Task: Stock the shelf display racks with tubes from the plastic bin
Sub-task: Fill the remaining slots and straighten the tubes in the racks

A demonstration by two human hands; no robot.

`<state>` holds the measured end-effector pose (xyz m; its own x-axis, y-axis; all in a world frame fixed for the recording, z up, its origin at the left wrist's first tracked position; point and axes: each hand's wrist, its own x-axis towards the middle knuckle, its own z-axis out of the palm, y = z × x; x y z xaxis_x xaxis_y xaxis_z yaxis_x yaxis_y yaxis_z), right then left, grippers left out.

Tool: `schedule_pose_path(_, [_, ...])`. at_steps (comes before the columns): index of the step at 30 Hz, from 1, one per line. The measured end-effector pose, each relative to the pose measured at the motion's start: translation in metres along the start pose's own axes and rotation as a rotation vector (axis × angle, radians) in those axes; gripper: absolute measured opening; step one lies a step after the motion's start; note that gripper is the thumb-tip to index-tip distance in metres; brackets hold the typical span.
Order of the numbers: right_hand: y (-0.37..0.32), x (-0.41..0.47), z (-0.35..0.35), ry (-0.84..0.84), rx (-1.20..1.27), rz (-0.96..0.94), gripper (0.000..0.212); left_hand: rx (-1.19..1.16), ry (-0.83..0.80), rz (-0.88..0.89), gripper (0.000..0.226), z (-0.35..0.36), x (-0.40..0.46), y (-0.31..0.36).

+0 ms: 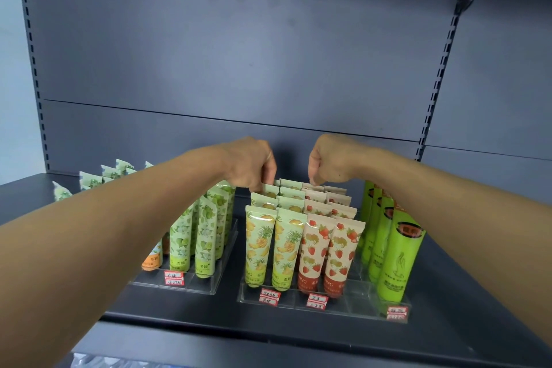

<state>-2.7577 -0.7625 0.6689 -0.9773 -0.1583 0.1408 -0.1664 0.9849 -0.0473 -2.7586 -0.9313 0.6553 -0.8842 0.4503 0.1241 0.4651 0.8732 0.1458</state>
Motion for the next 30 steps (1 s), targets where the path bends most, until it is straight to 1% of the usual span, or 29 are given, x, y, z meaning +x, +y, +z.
schedule_pose_path(5, [-0.005, 0.000, 0.001, -0.026, -0.098, 0.013, 0.024, -0.022, 0.001, 0.006, 0.023, 0.000, -0.001, -0.001])
schedule_pose_path(10, [-0.008, 0.002, 0.008, -0.051, -0.159, 0.020, 0.022, -0.033, 0.001, 0.011, 0.023, -0.002, -0.002, -0.003])
schedule_pose_path(19, [-0.005, 0.005, 0.011, -0.041, -0.118, 0.027, 0.018, -0.046, -0.020, 0.007, 0.024, -0.005, -0.003, -0.004])
schedule_pose_path(26, [-0.003, 0.007, 0.011, -0.051, -0.089, 0.050, 0.021, -0.040, -0.030, -0.001, 0.026, -0.008, -0.005, -0.002])
schedule_pose_path(30, [-0.002, 0.005, 0.007, -0.063, -0.072, 0.054, 0.027, -0.056, -0.030, -0.011, 0.028, -0.009, -0.006, -0.002])
